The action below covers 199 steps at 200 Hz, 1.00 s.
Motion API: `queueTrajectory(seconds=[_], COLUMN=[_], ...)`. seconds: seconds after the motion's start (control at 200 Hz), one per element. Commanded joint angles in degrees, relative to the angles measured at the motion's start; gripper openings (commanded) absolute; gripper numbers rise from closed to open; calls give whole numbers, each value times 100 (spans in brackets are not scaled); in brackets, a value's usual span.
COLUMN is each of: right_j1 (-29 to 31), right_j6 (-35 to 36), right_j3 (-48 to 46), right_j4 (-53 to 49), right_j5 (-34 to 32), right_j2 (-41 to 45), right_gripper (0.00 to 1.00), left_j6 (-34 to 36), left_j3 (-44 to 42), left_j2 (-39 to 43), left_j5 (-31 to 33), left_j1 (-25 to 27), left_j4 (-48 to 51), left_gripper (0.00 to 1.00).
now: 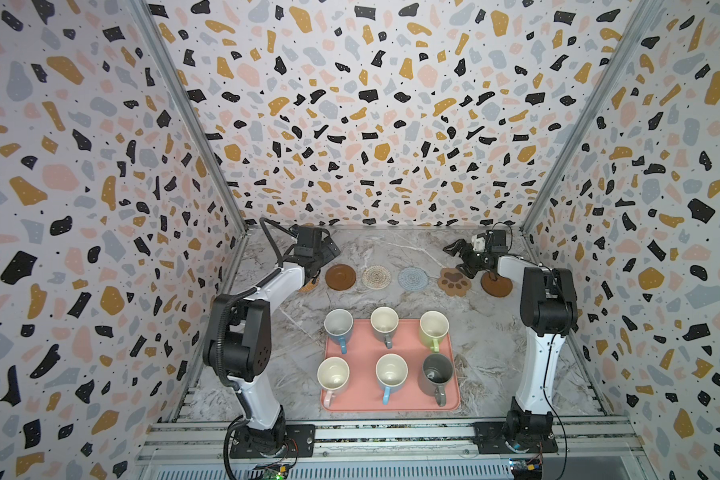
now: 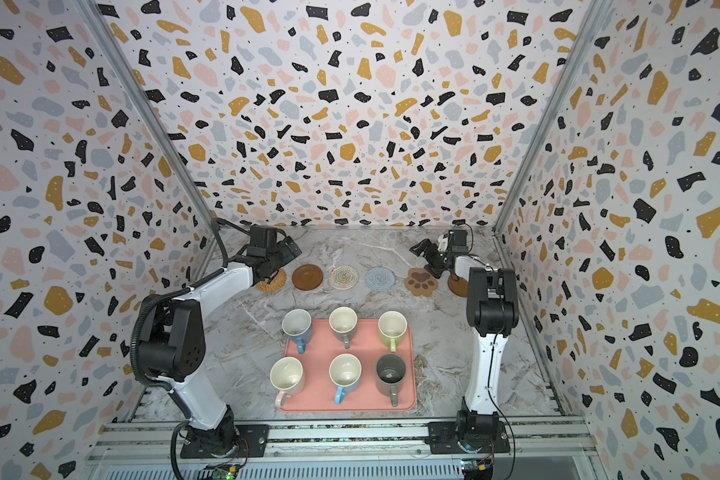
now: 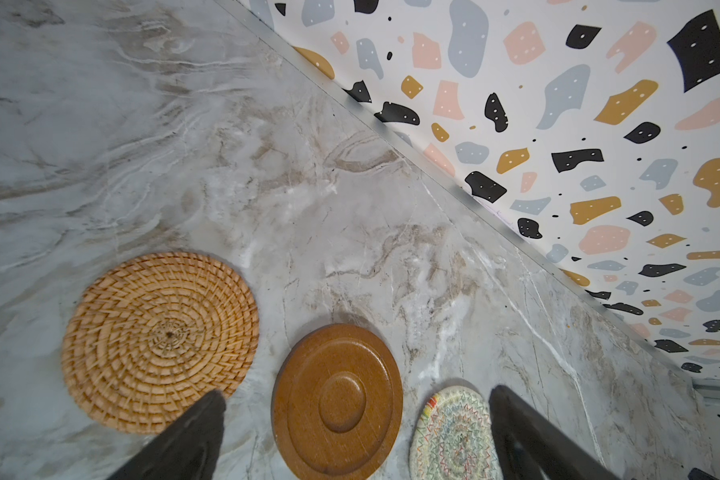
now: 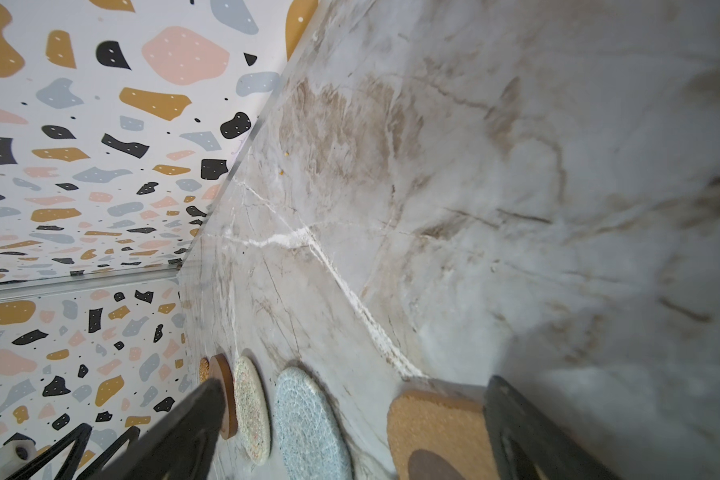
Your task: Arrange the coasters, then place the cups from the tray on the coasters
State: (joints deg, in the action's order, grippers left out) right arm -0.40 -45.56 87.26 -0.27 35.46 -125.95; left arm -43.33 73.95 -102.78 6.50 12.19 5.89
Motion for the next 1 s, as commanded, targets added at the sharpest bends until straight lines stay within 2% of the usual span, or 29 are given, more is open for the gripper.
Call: queueTrajectory(seconds=[0.0,0.315,0.631,0.836,0.991], right_j1=[40,40,15,-156,-482], right_j6=[40,-27,29,285,728], right_j3=[-126,-159,329,466,430], right_j4=[-459,-349,-422,-627,-1166], right_j5=[-21,-24,4,-95,-394], right_j2=[237,264,390,643,830], right_gripper=[99,99,99,99,99], left_j6=[8,8,18,7,18], left_j3=[14,12,92,103,102], left_j2=[105,92,57,15,21], left_j5=[17,17,-5,-52,-62], left_j1=[30,30,27,25,30], left_j4=[-70,-97,-106,-115,-123], left_gripper=[100,100,100,100,100])
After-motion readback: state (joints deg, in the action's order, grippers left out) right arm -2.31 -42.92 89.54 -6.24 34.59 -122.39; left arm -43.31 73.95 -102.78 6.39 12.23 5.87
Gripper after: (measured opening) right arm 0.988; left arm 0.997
